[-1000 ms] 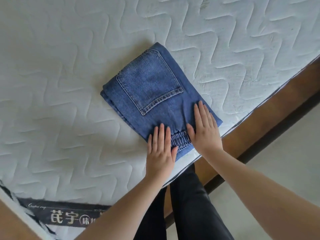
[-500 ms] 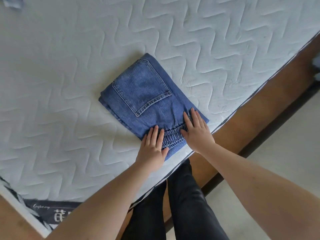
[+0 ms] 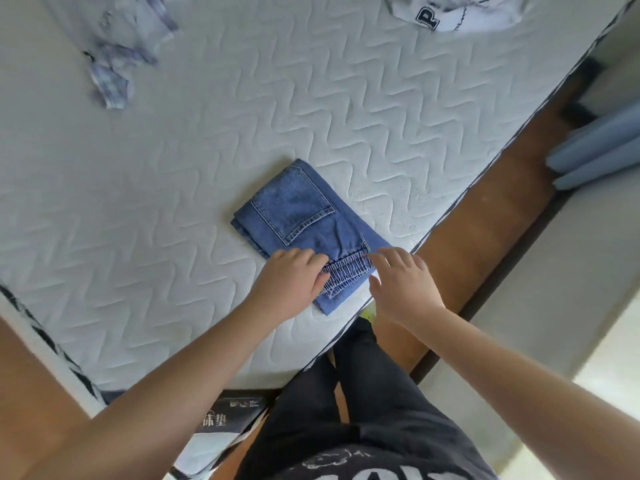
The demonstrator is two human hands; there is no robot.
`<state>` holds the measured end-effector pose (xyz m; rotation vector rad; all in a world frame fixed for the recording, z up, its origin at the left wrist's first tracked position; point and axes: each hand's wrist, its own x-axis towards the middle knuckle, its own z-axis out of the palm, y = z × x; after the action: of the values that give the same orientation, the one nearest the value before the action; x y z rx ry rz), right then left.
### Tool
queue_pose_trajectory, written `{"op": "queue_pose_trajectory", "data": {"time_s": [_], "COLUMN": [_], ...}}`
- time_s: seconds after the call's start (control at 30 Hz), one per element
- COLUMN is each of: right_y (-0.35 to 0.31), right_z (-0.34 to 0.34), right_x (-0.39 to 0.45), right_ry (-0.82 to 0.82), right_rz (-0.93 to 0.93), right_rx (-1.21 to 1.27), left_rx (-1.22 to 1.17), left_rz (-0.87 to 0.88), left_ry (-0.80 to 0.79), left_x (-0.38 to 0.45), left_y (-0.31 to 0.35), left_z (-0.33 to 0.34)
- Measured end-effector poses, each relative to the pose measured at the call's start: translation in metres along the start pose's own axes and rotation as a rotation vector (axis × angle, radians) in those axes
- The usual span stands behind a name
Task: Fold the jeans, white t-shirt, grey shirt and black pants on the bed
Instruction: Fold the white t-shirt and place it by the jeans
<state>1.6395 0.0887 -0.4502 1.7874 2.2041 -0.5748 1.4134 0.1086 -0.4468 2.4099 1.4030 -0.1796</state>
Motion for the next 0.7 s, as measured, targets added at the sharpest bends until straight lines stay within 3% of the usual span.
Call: {"op": "queue_pose_trajectory", "data": {"time_s": [0.1, 0.37, 0.5, 0.7], "right_y": [-0.017, -0.028, -0.009, 0.029], "right_z": [-0.040, -0.106, -0.116, -0.117], "right_x": [-0.047, -0.150, -0.183, -0.220], "right_ry": [0.051, 0.425, 0.548, 0.551], "right_rz": [0.015, 0.078, 0.186, 0.328], "right_rx": [-0.056, -0.037, -0.004, 0.027], "left_rx": [0.045, 0.064, 0.091, 0.122], "left_rz": [0.026, 0.155, 0.253, 0.328], "left_ry": [0.126, 0.451, 0.445, 0.337], "left_x": [-0.035, -0.078, -0.073, -0.046], "left_y": [0.013, 0.071, 0.108, 0.162], "left_z": [-0.044, -0.110, -0.127, -0.141]}}
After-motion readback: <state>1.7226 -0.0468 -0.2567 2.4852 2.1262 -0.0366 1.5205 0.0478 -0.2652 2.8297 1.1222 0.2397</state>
